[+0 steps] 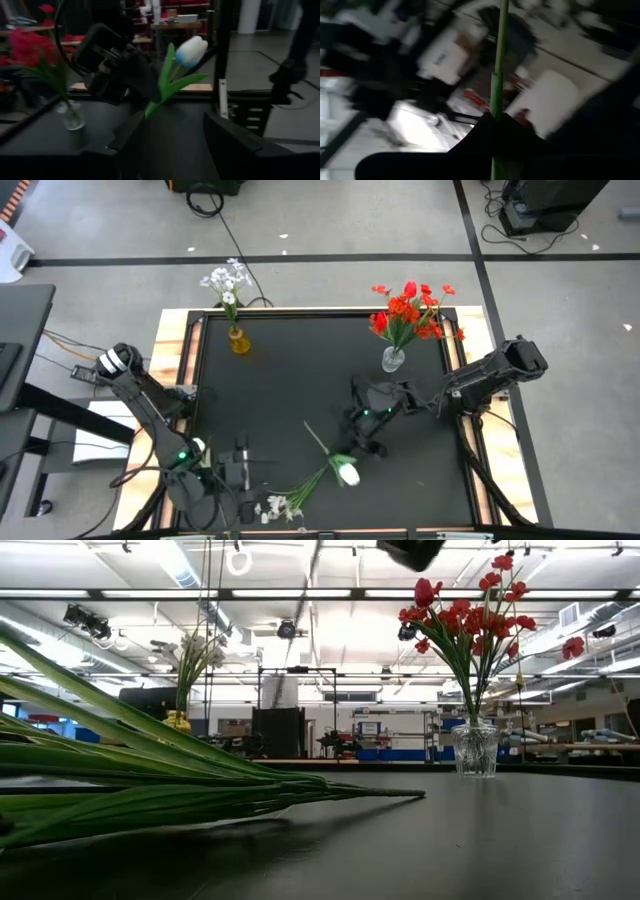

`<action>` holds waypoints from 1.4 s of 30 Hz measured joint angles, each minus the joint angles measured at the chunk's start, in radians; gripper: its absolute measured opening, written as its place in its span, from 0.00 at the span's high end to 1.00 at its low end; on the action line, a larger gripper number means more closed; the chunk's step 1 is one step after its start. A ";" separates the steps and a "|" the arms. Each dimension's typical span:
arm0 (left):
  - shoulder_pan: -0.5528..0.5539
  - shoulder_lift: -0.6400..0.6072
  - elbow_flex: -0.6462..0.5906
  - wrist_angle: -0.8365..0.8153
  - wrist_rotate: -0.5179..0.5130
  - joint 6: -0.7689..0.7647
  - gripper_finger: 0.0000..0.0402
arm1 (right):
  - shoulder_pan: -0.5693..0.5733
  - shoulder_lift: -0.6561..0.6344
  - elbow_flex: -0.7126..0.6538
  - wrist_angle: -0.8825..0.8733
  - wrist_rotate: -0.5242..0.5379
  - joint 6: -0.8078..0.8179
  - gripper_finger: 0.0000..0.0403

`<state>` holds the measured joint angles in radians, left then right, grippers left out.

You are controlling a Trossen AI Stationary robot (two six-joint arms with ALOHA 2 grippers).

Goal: Sort flowers into vase by color
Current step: Put the right white flower into the yellow vase

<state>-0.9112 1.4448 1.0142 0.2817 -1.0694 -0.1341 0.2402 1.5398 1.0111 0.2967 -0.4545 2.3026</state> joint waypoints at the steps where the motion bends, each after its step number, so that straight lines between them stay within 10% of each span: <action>1: -0.004 0.000 0.000 -0.001 -0.021 0.000 0.49 | -0.013 0.000 0.000 0.022 0.024 -0.005 0.91; 19: 0.018 0.000 0.000 -0.019 -0.242 0.076 0.49 | -0.056 0.092 0.176 0.216 0.419 -0.064 0.90; 23: 0.020 0.000 0.000 -0.023 -0.274 0.074 0.49 | -0.022 0.200 0.322 0.291 0.369 -0.066 0.91; 29: -0.019 0.000 0.000 -0.024 -0.293 0.065 0.49 | -0.010 0.350 0.486 0.361 0.019 0.090 0.91; 42: -0.139 0.000 0.000 0.037 -0.504 0.162 0.50 | -0.122 0.407 0.522 0.262 0.029 0.103 0.91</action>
<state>-1.0502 1.4448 1.0142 0.3184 -1.5737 0.0278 0.1183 1.9472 1.5330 0.5582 -0.4250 2.4059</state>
